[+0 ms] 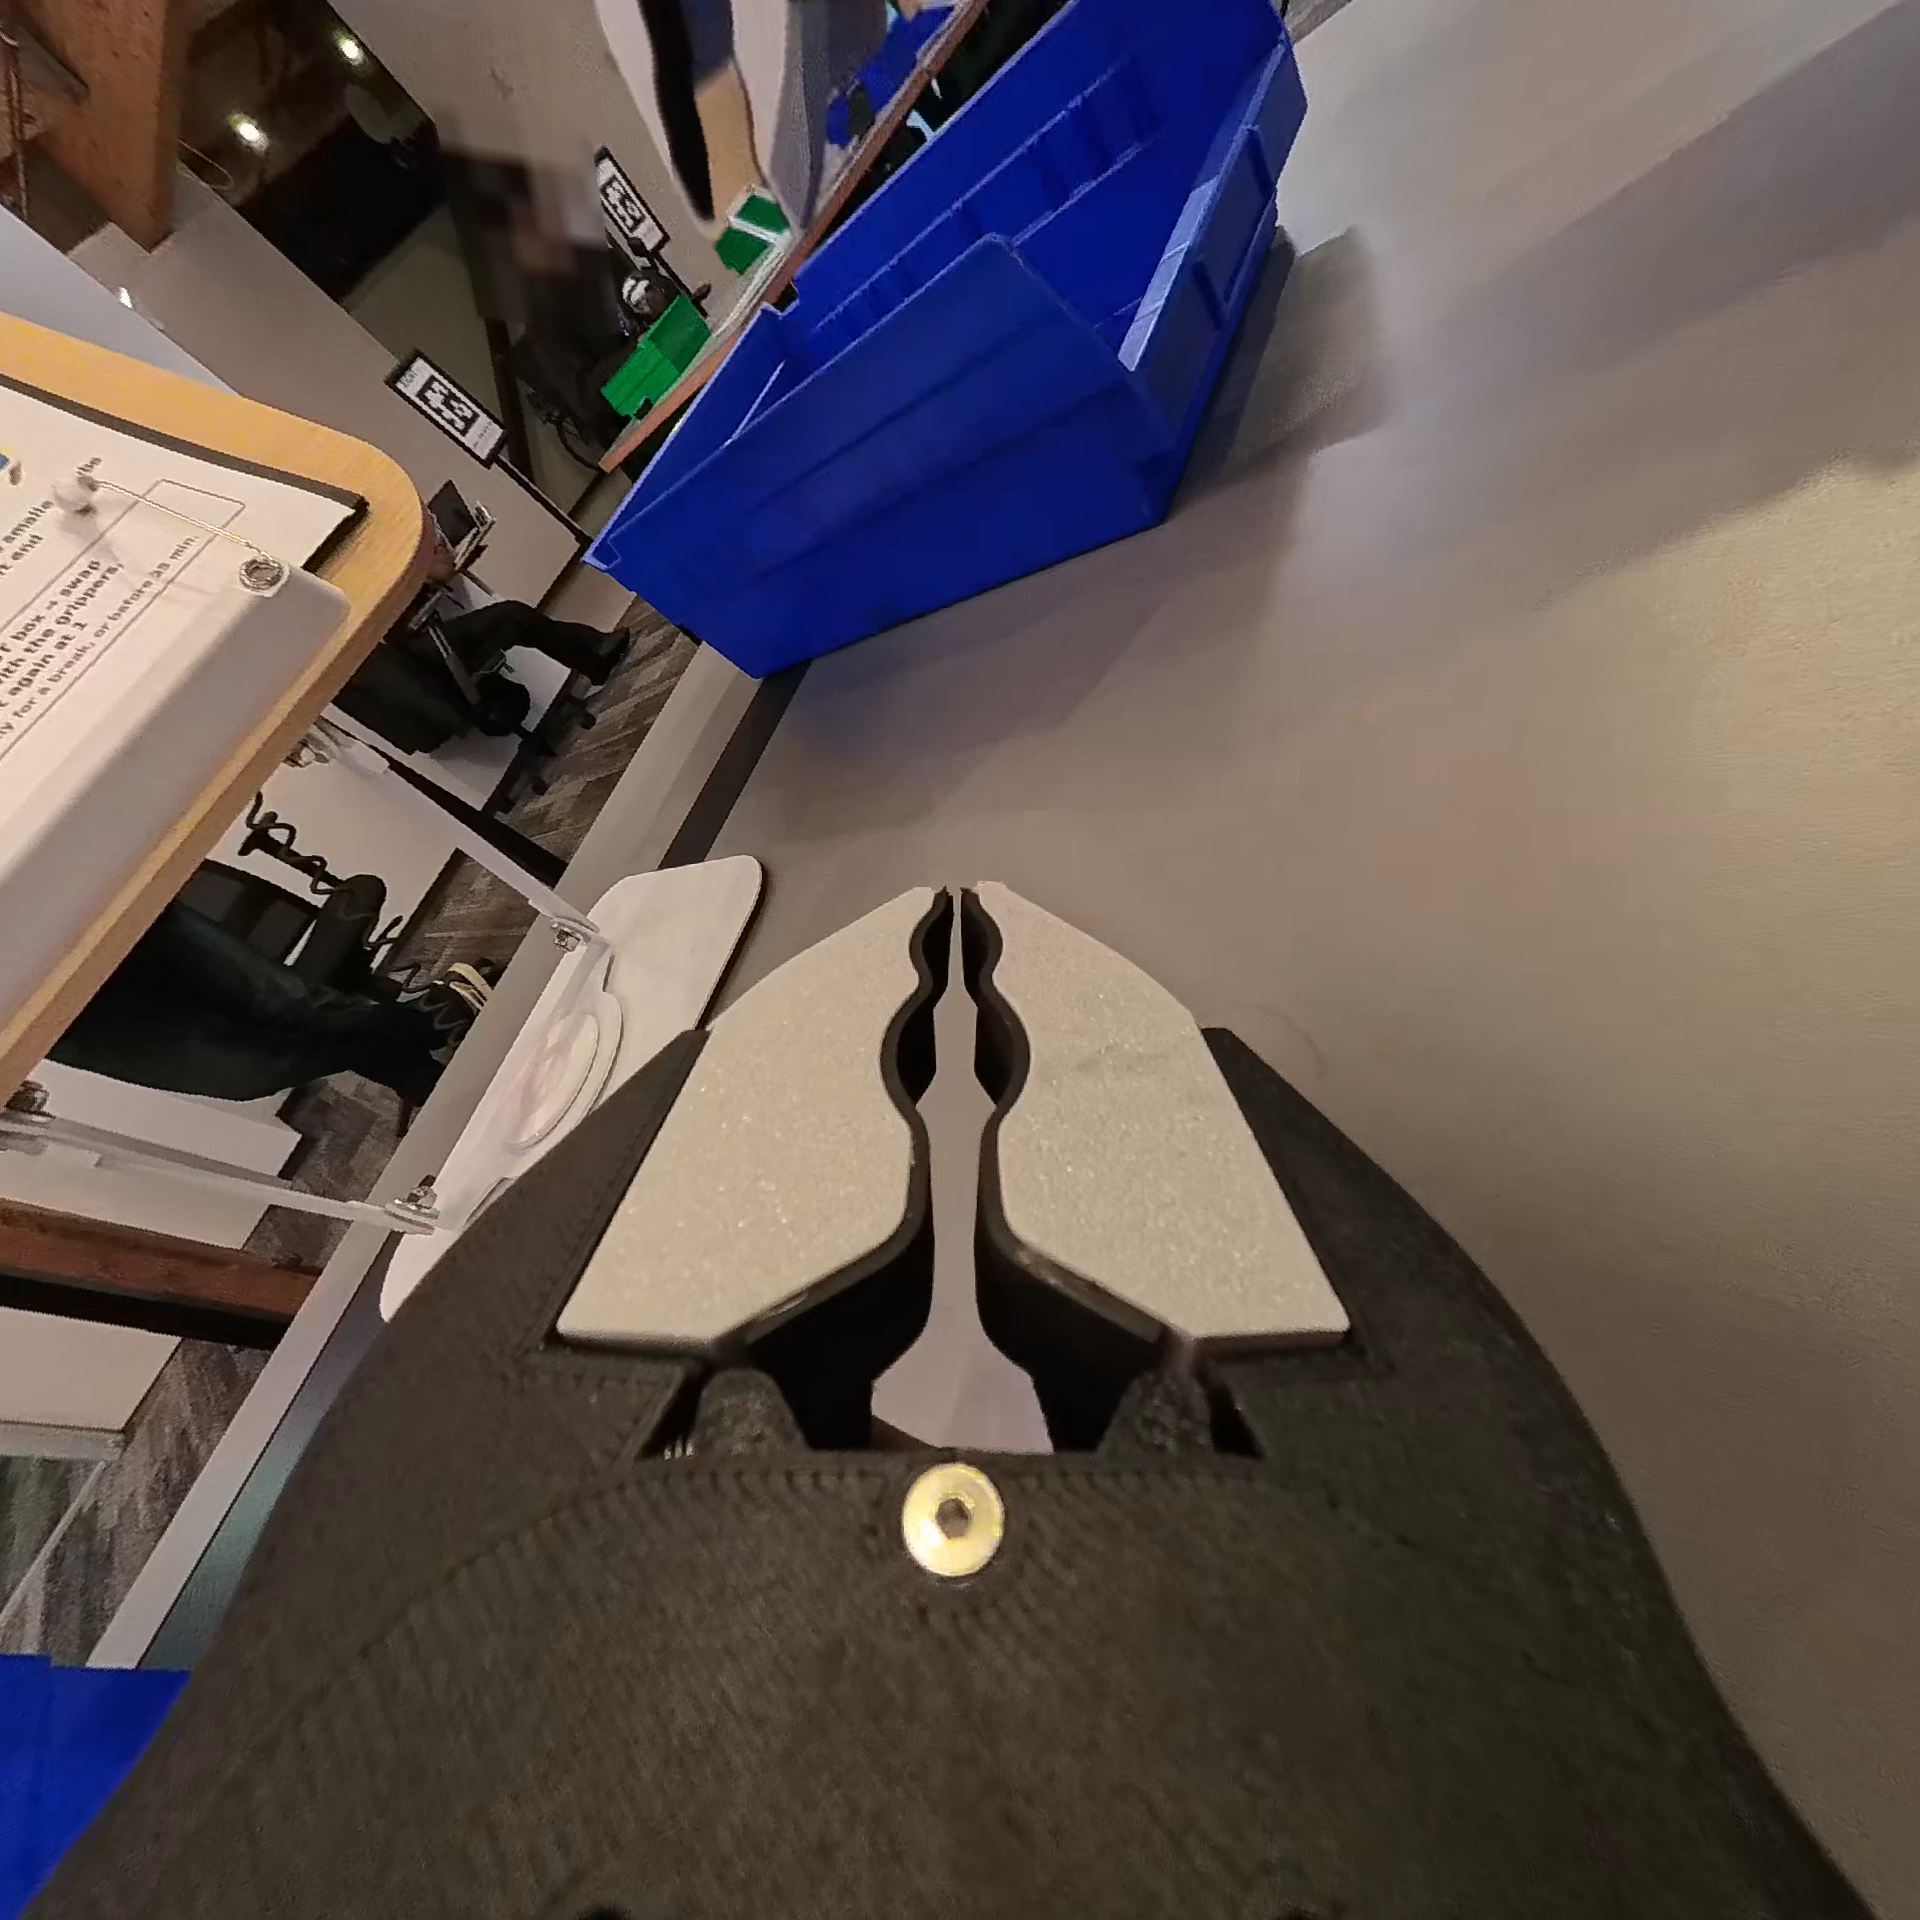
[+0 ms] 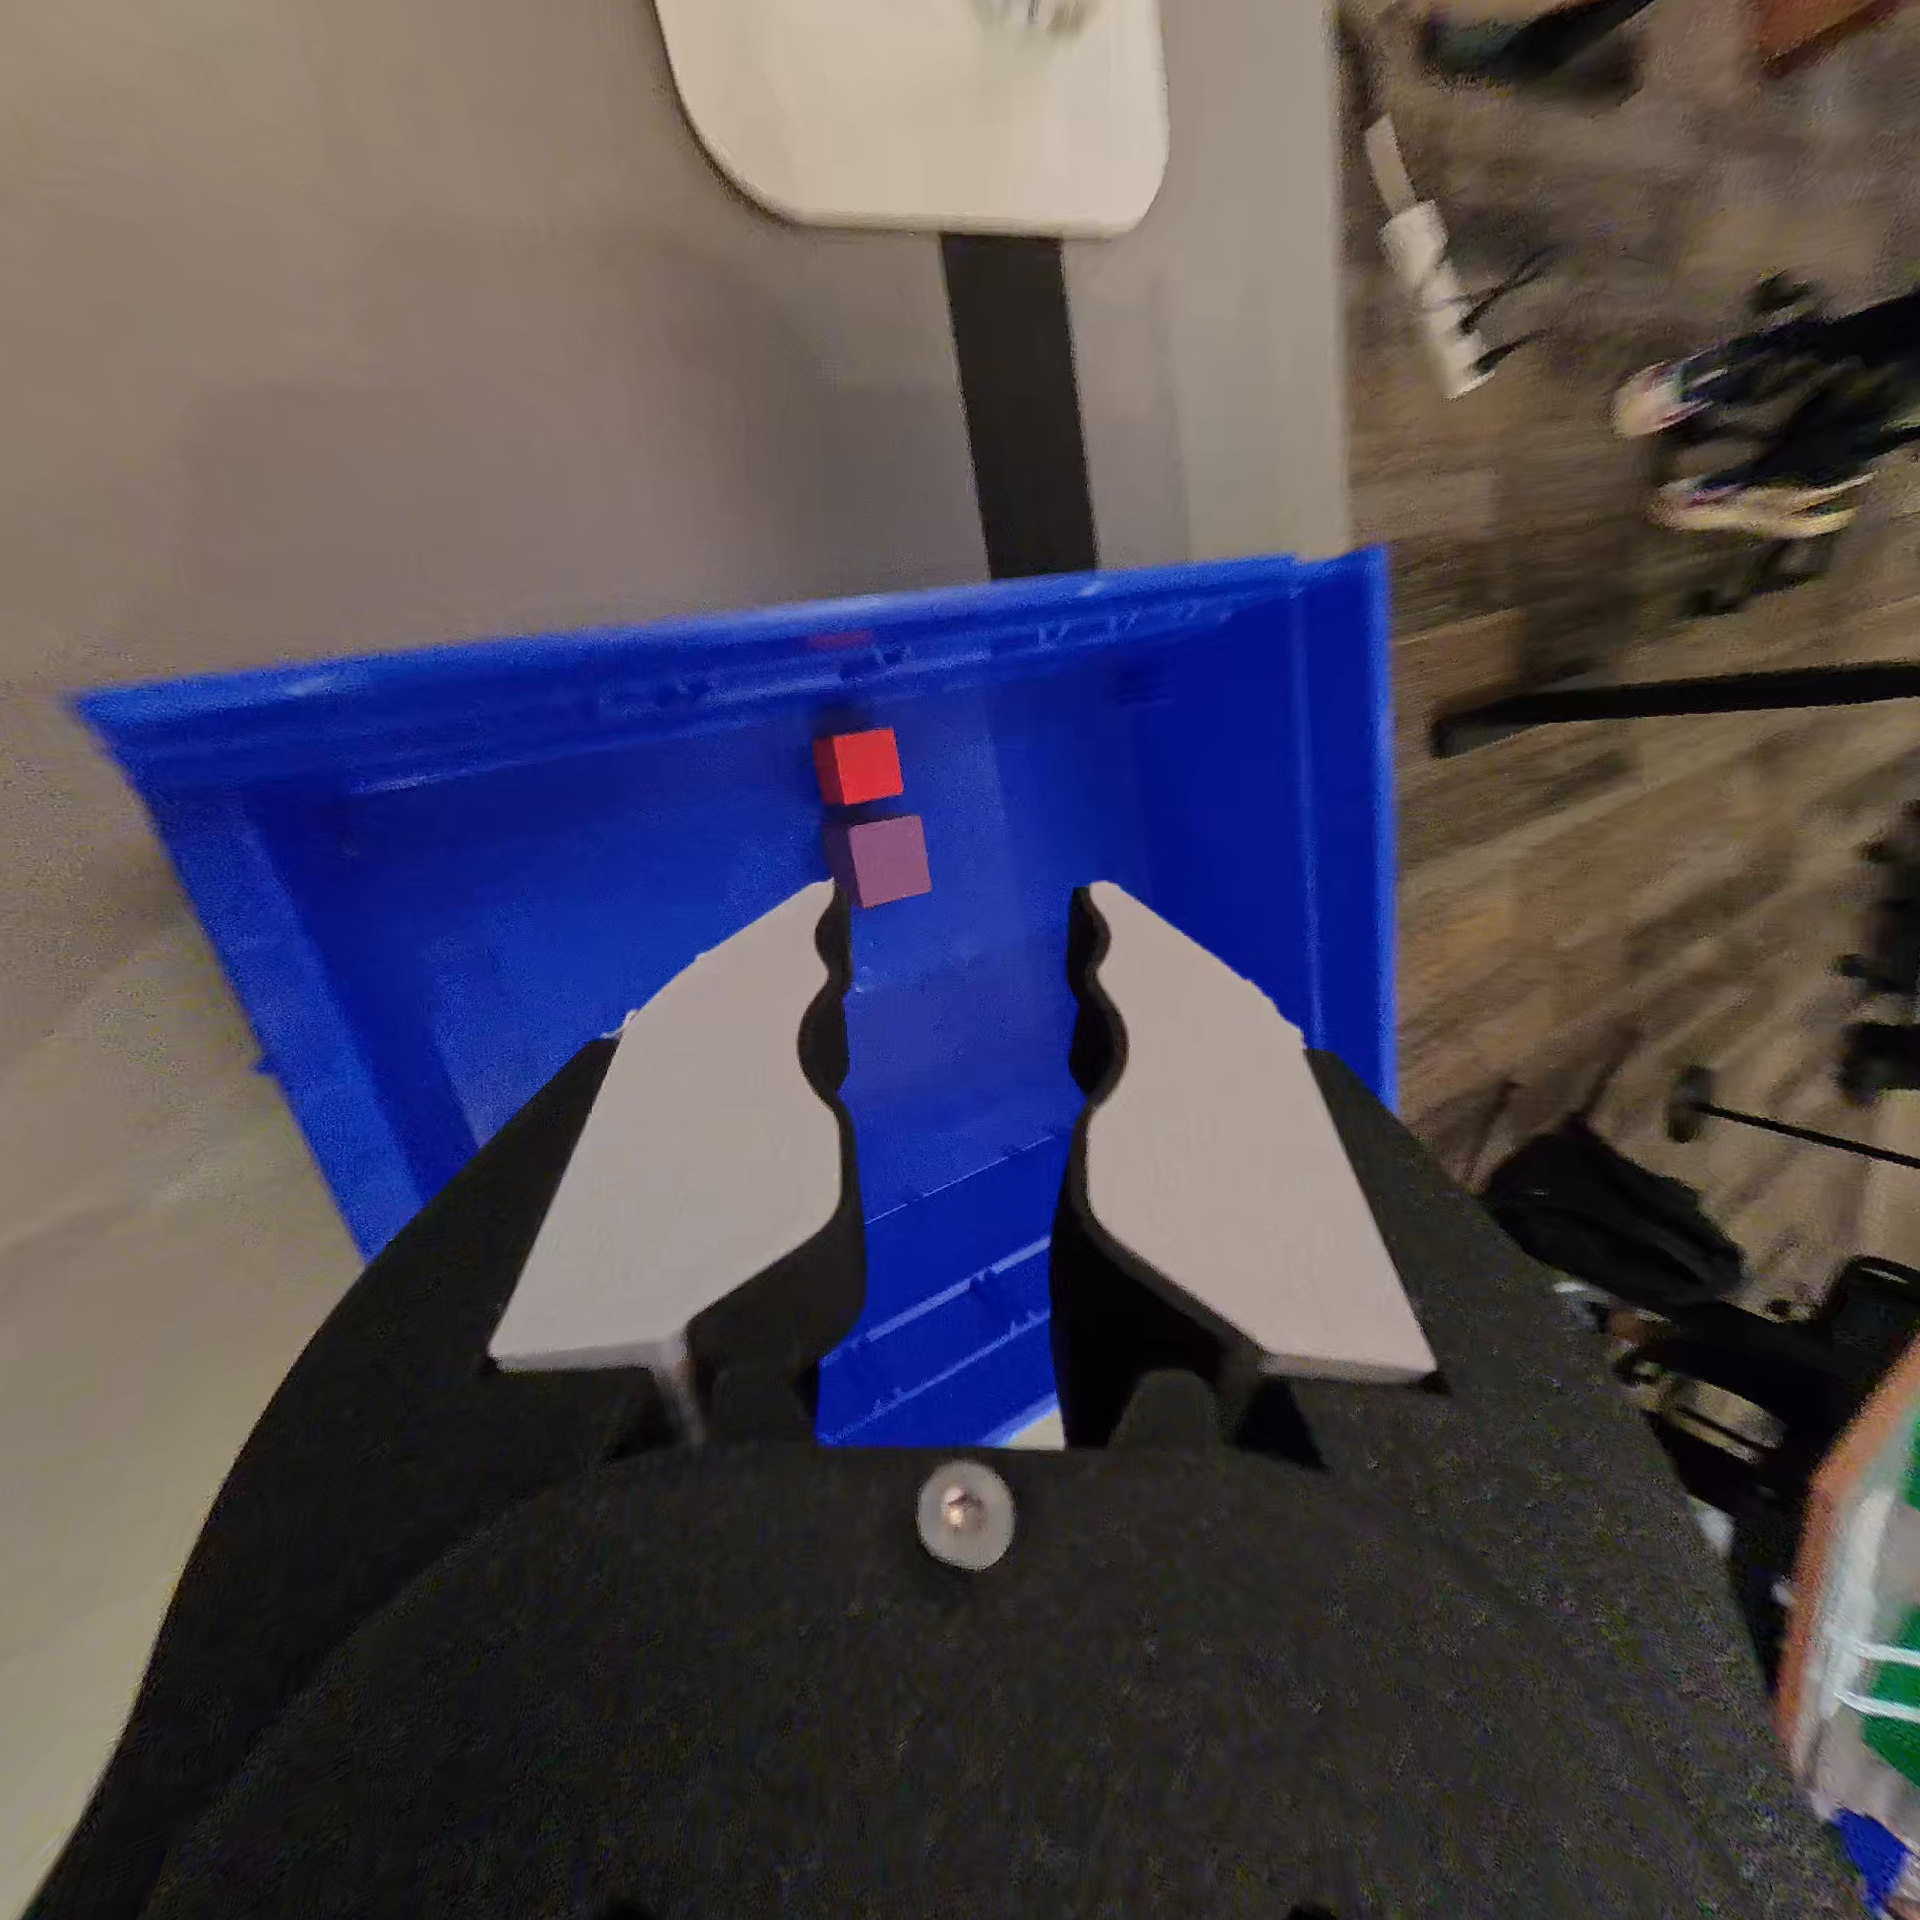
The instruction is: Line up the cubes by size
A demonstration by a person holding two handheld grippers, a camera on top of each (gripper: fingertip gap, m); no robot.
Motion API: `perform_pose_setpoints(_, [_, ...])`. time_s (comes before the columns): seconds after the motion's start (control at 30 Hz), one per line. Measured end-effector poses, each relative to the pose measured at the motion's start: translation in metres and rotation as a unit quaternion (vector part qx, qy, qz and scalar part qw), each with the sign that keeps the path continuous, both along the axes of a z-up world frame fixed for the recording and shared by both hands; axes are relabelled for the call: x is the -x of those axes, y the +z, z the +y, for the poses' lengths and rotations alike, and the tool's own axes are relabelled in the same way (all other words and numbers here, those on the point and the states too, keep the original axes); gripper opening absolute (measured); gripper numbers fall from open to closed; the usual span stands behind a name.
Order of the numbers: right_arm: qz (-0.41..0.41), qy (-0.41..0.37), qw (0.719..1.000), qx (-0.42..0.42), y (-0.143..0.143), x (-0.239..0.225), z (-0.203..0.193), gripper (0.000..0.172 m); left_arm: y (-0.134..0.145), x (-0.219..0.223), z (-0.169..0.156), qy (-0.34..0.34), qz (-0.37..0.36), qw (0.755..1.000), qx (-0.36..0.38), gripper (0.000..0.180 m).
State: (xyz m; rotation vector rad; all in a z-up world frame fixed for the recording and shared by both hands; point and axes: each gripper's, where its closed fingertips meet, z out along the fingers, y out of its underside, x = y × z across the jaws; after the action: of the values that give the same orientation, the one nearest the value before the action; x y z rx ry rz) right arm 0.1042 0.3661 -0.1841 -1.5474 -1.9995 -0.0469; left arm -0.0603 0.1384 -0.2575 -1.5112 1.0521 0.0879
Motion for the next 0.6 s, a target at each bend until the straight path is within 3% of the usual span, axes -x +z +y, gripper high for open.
perform_pose_setpoints(0.13, [0.123,0.028,0.991,-0.044,0.047,0.015,-0.072,0.035,0.001,0.001,0.001,0.001,-0.006,1.000,0.001,0.002])
perform_pose_setpoints(0.23, [0.218,0.044,0.975,-0.022,0.058,0.038,-0.131,0.031,0.002,0.001,0.001,0.003,-0.006,1.000,-0.001,0.002])
perform_pose_setpoints(0.4, [0.316,0.040,0.946,0.060,0.030,0.082,-0.200,0.029,0.004,0.003,0.001,0.006,-0.010,1.000,-0.003,0.002])
perform_pose_setpoints(0.6, [0.452,-0.032,0.870,0.195,-0.020,0.137,-0.219,0.026,0.008,0.006,0.002,0.009,-0.023,1.000,-0.005,0.003])
